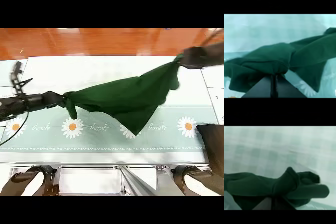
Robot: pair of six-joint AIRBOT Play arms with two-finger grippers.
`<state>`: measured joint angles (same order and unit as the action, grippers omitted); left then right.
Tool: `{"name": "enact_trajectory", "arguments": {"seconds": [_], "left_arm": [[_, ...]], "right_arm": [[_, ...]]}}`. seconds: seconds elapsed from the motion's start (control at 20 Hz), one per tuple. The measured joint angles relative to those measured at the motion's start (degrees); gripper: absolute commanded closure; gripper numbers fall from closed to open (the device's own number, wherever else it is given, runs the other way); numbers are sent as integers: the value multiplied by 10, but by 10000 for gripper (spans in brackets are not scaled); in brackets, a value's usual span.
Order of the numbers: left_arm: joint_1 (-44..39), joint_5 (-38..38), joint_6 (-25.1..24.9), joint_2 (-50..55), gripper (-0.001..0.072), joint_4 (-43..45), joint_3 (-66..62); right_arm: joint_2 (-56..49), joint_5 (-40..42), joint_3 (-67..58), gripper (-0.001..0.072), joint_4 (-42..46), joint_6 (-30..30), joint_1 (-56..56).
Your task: Fold the shirts.
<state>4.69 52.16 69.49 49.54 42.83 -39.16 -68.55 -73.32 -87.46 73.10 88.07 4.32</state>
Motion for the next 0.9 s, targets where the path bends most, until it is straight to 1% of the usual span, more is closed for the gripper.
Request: {"name": "enact_trajectory", "arguments": {"seconds": [0.1, 0.15, 0.2, 0.35, 0.45, 0.55, 0.65, 0.7, 0.8, 0.9], "left_arm": [[-11, -35, -4, 72, 688, 0, -4], [-14, -47, -6, 104, 688, 0, -11], [-16, -53, -6, 131, 688, -1, -18], [-20, -57, -8, 197, 688, -1, -41], [-21, -56, -8, 216, 688, -1, -50], [-21, -49, -8, 227, 688, 0, -54], [-22, -42, -9, 232, 688, 0, -57], [-22, -42, -9, 234, 688, 0, -58], [-22, -40, -9, 236, 688, 0, -58], [-22, -38, -9, 237, 688, 0, -59]], "right_arm": [[-74, 26, -19, 685, -28, 0, 0], [-106, 35, -27, 513, -40, 1, 0], [-135, 45, -34, 296, -52, 6, -1], [-188, 53, -52, 295, -72, 22, -14], [-196, 24, -60, 297, -73, 24, -39], [-180, -19, -45, 301, -45, 24, -72], [-136, -45, 24, 302, -12, 26, -103], [-104, -46, 81, 301, -3, 30, -114], [-40, -26, 211, 302, -25, 27, -125], [12, 6, 335, 302, -72, 10, -131]]}}
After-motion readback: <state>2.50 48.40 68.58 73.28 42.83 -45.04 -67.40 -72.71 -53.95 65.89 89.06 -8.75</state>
